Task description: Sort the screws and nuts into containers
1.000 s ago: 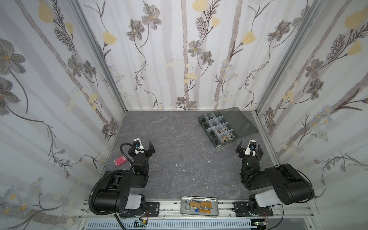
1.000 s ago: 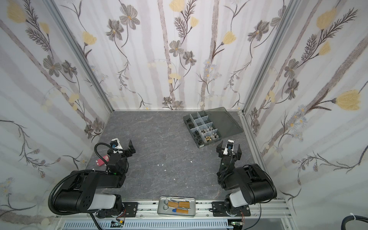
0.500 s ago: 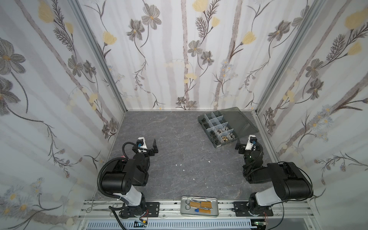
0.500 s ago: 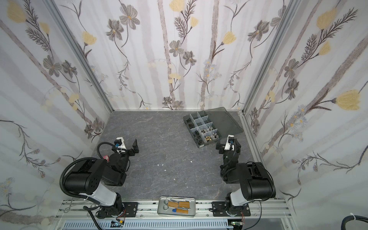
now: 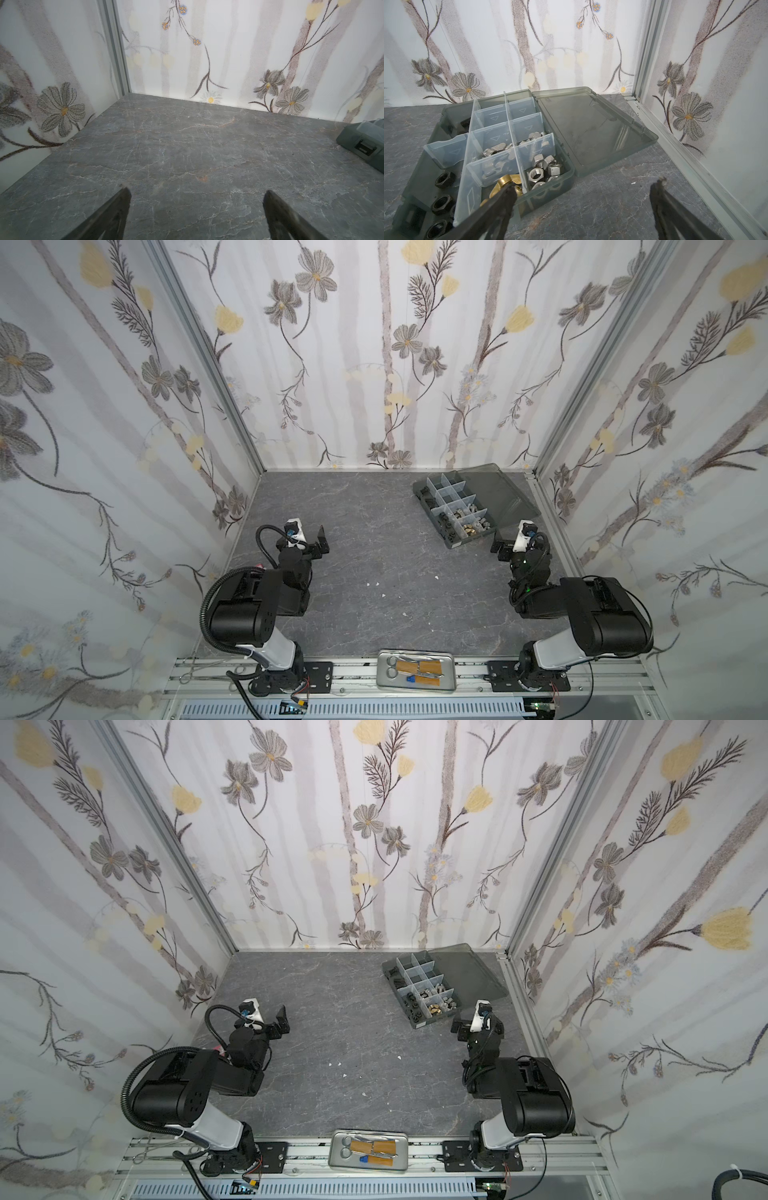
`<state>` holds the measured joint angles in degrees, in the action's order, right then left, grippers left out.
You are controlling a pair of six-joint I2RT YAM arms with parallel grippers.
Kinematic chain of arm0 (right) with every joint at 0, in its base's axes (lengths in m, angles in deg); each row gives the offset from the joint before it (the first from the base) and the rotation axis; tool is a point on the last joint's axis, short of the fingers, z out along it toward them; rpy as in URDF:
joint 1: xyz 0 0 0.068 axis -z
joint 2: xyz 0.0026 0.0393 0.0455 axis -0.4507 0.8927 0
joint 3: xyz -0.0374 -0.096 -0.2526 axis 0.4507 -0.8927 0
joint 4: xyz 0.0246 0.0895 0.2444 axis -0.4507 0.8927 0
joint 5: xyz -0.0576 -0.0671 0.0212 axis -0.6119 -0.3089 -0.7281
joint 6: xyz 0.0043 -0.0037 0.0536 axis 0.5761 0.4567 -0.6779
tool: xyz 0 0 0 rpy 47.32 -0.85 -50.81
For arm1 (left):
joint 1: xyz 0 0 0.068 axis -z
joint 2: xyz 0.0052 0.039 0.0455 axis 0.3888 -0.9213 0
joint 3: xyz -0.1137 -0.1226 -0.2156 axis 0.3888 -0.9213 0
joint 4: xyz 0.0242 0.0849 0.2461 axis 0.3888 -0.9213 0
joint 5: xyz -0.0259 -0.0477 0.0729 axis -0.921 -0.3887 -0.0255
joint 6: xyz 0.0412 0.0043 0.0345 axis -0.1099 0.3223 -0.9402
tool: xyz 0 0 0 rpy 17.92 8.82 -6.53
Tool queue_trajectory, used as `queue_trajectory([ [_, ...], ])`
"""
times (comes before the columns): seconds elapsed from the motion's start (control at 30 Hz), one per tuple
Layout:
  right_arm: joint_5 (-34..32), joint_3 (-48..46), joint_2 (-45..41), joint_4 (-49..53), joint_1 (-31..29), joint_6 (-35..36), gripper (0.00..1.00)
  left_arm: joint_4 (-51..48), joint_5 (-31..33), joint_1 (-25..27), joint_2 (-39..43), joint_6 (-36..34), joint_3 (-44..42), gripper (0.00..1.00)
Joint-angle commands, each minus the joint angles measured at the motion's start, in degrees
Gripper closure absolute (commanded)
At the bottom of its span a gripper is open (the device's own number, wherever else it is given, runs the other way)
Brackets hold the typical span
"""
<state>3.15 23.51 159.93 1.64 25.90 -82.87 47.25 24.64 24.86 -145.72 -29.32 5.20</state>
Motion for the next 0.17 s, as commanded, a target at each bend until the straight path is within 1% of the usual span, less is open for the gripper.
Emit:
queue_trajectory([
  [0.0, 1.04, 0.69, 0.29, 0.13, 0.01, -0.22, 0.00, 0.08, 1.10, -0.13, 0.10, 0.77, 0.50, 0.00],
  [0.13, 1.31, 0.59, 0.16, 0.15, 0.18, -0.33, 0.00, -0.05, 1.02, -0.22, 0.16, 0.78, 0.52, 0.00],
])
